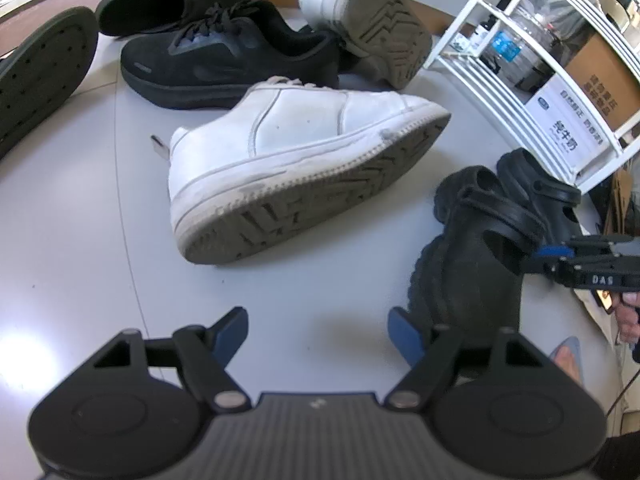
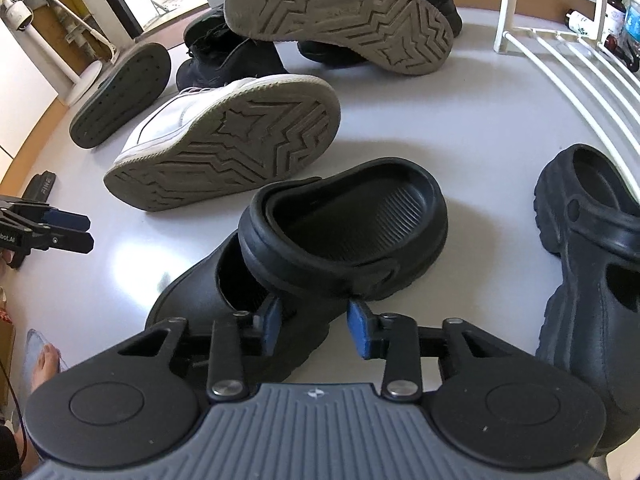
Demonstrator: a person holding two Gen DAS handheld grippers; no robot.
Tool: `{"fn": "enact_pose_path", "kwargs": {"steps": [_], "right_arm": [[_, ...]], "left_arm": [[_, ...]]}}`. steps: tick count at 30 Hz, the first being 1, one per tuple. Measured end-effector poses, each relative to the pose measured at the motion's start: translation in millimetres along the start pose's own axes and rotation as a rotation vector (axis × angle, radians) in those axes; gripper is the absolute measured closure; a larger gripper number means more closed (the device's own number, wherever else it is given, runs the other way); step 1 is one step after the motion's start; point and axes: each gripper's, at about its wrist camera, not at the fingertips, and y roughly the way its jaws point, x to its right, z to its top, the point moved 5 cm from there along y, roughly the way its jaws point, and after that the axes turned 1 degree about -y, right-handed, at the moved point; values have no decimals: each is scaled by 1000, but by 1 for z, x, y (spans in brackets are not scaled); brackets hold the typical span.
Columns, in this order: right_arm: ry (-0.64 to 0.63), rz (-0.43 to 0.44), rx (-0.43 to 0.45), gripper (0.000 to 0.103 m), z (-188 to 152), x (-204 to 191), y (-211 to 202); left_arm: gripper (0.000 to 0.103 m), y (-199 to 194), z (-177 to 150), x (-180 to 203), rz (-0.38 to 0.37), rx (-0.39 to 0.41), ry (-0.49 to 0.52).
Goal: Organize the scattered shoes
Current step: 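Close the right tool on the clog strap again, then slide the held clog against the black clog and align them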
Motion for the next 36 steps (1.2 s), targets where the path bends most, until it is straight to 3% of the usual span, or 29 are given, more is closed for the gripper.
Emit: {"fn": "enact_pose_path", "kwargs": {"steps": [1,11,15,16,18,19,20,23,28,36], "right_arm": [[-4,-2,1,82,1,0,-1],[-30,-90,14,90,8,16,-7],[0,-135,14,88,10,25,-10],[20,-127,17,85,10,27,-11],[44,-117,22,63,10,30,-13],[51,-108,33,41,10,30,-15],[59,-99,45,28,10,30,-17],[94,-56,57,16,9,28,-18],[151,-8,21,12,7,16,3],[154,-57,-3,7,15,7,23]], "left_arm": [[24,0,0,0,0,0,-1],[24,0,0,-2,2,1,-5],[24,0,0,-1,0,3,-4],[24,-1,0,-1,0,4,-4],[24,0,1,-1,-1,4,-3],[24,0,1,0,-3,4,0],[24,0,1,0,-4,3,4],[24,0,0,5,-11,5,25],[24,0,1,9,-18,8,24],[23,-2,-3,5,-21,5,8]]}}
